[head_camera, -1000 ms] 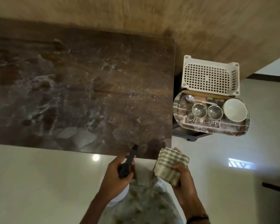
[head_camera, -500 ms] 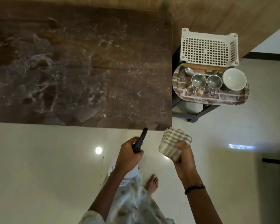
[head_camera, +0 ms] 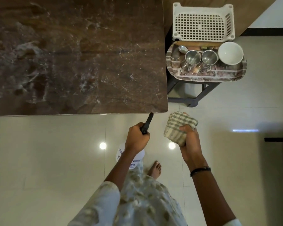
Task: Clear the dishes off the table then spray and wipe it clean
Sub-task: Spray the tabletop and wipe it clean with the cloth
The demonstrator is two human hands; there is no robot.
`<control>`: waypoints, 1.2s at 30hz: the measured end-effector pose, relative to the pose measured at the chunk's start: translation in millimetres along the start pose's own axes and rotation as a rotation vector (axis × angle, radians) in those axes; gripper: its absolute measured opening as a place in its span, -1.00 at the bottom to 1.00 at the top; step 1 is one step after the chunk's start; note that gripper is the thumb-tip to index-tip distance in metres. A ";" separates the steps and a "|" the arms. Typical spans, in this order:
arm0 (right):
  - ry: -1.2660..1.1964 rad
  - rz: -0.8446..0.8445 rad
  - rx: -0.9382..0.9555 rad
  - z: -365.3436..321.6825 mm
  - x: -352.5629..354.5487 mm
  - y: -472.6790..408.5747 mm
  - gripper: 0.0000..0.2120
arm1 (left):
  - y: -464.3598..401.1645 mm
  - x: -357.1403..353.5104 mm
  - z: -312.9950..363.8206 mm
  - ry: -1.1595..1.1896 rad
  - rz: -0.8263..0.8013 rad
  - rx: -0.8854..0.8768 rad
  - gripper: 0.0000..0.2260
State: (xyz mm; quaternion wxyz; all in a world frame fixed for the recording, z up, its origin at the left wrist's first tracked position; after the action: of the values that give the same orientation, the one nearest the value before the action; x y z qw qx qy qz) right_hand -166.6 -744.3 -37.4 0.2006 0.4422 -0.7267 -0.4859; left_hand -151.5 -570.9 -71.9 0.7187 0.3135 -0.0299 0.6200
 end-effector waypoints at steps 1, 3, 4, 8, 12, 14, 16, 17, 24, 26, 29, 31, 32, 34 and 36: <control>0.001 0.001 0.004 -0.3 0.8 -0.4 -0.53 | -1.8 0.5 1.0 -0.004 0.015 0.006 -0.89; 0.002 -0.004 0.005 -2.0 0.7 0.4 -0.52 | -5.3 2.7 1.2 -0.008 0.030 0.011 -0.88; 0.000 -0.007 0.006 -3.1 0.0 0.5 -0.51 | -6.7 4.3 0.6 -0.004 0.032 0.014 -0.88; 0.000 -0.027 0.015 -7.1 -5.5 0.9 -0.51 | -10.6 12.8 -2.9 0.005 0.056 0.042 -0.89; 0.010 -0.031 0.018 -10.0 -11.5 0.0 -0.52 | -12.6 14.9 0.8 -0.023 0.035 0.022 -0.90; 0.014 -0.027 0.023 -11.5 -13.1 -1.0 -0.53 | -14.6 11.5 5.9 -0.012 -0.009 0.004 -0.90; 0.023 -0.024 0.026 -12.8 -13.6 -2.2 -0.54 | -18.3 7.4 13.0 0.010 -0.042 -0.010 -0.88; 0.030 -0.020 0.025 -13.4 -13.7 -2.6 -0.55 | -20.2 5.8 16.8 0.017 -0.052 -0.015 -0.86; 0.030 -0.002 0.016 -16.2 -14.6 -8.6 -0.54 | -32.5 7.5 20.8 -0.035 0.011 0.039 -0.90; 0.028 0.003 0.008 -17.2 -16.2 -9.8 -0.54 | -33.1 12.4 17.6 -0.048 0.026 0.055 -0.90; 0.032 0.020 -0.001 -18.3 -19.9 -11.0 -0.54 | -33.8 22.4 11.8 -0.040 0.047 0.077 -0.91; 0.036 0.022 -0.001 -18.5 -23.0 -12.4 -0.55 | -35.5 27.3 9.0 -0.047 0.044 0.092 -0.92; 0.035 0.022 0.000 -18.6 -24.6 -13.2 -0.55 | -36.3 28.6 8.8 -0.058 0.028 0.096 -0.94; 0.034 0.020 -0.002 -19.2 -26.9 -14.6 -0.57 | -38.3 28.2 11.6 -0.063 -0.020 0.087 -0.96; 0.043 0.022 -0.005 -19.4 -28.6 -17.1 -0.58 | -41.7 24.6 14.8 -0.043 -0.078 0.058 -0.93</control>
State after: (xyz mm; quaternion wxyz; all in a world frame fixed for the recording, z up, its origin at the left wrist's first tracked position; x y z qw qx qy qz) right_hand -129.8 -733.0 -39.9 0.2225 0.4440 -0.7257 -0.4761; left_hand -102.8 -558.1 -66.6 0.7322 0.3483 -0.0147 0.5851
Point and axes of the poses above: each hand's wrist, its own y-axis away from the middle knuckle, its own x-axis out of the back of the hand, z = x × y, the point moved 2 cm from there along -y, towards the middle knuckle, and after that the axes turned 14 degrees about -x, right-handed, at the moved point
